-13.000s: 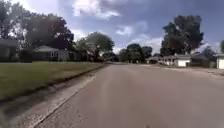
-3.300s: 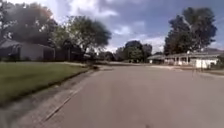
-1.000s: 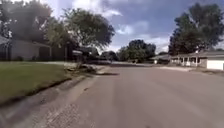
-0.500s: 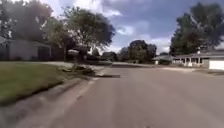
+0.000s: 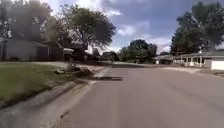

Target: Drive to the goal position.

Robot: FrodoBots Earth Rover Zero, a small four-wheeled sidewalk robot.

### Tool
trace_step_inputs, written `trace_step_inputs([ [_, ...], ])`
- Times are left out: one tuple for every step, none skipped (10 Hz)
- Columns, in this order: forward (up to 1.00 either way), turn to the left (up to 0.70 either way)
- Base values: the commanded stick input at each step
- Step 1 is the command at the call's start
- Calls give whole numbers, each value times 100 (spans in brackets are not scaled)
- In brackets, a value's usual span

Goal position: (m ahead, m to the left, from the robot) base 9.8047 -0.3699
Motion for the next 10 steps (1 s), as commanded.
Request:
trace_step_inputs([
  [100,0],
  [100,0],
  [100,0],
  [100,0],
  [100,0],
  [100,0],
  [100,0],
  [100,-6],
  [100,-21],
  [100,-34],
])
